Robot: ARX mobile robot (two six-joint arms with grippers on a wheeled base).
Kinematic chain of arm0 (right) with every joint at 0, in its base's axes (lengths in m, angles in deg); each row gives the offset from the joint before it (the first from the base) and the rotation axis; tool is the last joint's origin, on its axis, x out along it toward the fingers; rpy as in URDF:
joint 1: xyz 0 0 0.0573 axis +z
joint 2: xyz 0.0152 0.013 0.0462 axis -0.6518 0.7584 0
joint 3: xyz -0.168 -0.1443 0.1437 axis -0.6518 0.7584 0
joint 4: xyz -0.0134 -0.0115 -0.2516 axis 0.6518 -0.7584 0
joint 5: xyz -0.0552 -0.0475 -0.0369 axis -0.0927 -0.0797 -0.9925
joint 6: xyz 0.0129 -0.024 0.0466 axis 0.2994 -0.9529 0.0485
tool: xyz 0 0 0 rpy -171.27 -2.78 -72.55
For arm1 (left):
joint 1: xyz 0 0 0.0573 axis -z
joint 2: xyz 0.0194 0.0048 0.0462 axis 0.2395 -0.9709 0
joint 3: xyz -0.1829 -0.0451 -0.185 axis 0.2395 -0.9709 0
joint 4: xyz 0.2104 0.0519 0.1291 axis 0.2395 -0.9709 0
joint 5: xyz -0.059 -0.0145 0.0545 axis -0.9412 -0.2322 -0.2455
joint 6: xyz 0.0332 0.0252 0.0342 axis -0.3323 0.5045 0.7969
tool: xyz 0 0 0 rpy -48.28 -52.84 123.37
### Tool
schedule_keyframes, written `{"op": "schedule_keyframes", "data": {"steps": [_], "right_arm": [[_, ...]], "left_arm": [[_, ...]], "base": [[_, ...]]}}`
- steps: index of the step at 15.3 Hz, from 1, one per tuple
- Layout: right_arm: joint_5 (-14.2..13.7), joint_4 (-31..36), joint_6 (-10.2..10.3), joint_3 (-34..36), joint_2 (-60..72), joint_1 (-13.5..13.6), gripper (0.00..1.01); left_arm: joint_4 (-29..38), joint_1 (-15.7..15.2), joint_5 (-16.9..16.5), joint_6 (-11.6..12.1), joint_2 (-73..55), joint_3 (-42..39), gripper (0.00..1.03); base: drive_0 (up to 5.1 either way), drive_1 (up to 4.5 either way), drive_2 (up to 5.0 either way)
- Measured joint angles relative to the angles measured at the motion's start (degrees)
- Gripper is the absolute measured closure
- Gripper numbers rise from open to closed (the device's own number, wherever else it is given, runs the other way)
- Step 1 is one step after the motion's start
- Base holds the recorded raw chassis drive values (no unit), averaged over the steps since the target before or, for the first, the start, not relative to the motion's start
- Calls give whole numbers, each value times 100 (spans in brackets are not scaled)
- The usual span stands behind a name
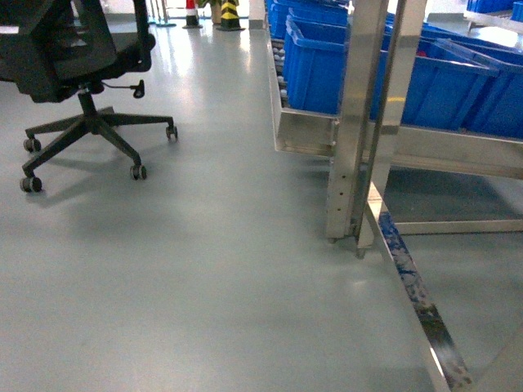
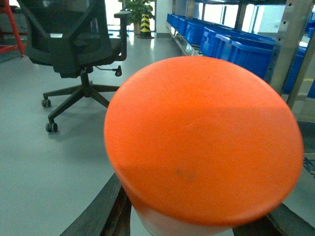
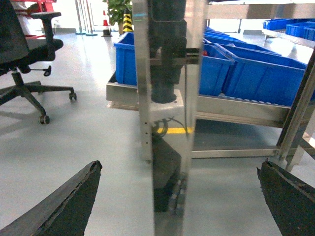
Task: Pick capacitor and pack into box
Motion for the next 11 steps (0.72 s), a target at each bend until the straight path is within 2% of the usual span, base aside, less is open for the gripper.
{"op": "schedule_keyframes", "data": {"steps": [11], "right_arm": [[0,15,0,0,0,0,3]], "left_arm": [[-2,-2,2,0,0,0,59]], "base": [[-494,243,243]]}}
